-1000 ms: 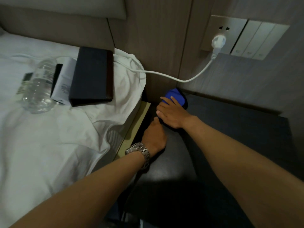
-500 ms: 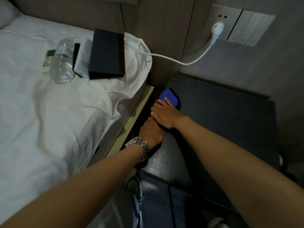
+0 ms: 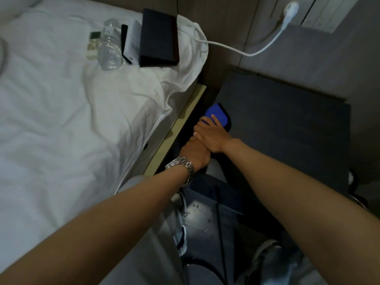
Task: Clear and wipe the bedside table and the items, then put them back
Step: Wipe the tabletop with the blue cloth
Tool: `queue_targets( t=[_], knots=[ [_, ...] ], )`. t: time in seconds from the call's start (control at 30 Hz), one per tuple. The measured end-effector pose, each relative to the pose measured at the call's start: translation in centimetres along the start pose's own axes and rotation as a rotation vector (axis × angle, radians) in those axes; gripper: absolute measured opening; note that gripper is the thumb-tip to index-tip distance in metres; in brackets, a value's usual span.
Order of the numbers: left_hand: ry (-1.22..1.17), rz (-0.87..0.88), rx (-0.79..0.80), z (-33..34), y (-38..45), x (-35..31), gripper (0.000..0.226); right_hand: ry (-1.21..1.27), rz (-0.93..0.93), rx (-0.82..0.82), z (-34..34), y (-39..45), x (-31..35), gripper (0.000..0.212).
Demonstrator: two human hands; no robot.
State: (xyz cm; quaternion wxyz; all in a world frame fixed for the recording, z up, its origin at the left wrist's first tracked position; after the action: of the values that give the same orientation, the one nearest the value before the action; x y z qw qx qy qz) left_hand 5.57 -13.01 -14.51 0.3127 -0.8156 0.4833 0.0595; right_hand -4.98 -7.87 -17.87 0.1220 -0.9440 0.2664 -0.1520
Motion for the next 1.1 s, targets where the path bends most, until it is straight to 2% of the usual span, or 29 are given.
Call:
queue_targets(
  t=[0.27, 0.47, 0.6, 0.73, 0.8, 0.97, 1.1],
  knots=[
    [-0.032, -0.029, 0.014, 1.6, -3.0, 1.6, 0.056, 0.005, -0.005, 0.024, 1.3, -2.4, 3.1, 0.045],
    [-0.048, -0.049, 0.001, 2.7, -4.8, 2.7, 0.054, 0.01, -0.018, 0.008, 2.1, -4.0, 5.1, 0.042],
    [-0.107, -0.058, -0.024, 3.8, -5.8, 3.0, 0.052, -0.022, -0.027, -0.015, 3.2, -5.0, 6.0, 0.043],
    [-0.246, -0.124, -0.006, 5.8, -7.0, 2.4, 0.066, -0.035, -0.024, -0.038, 4.1, -6.2, 6.3, 0.045],
    [-0.33, -0.095, -0.02, 6.8, -7.8, 1.8, 0.067, -0.052, -0.012, -0.042, 4.5, -7.1, 6.2, 0.049],
    [-0.555, -0.077, -0.034, 8.6, -9.6, 0.8, 0.051, -0.101, 0.1, -0.07, 5.5, -9.1, 5.8, 0.062],
    [-0.538, -0.069, -0.055, 9.5, -10.1, 0.8, 0.038, -0.106, 0.184, -0.119, 6.8, -10.6, 5.5, 0.068]
  ],
)
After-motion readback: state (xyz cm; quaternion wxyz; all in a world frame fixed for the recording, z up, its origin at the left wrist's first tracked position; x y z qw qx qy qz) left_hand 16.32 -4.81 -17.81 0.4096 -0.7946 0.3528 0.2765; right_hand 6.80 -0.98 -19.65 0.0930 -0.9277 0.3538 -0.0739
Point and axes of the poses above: each hand's wrist, its own y-axis towards the middle knuckle, its own z-axis out of the palm, x = y × z, the point moved 1 cm from there along y, towards the middle knuckle, and after that the axes turned 5 degrees about x, right-handed, at the moved point
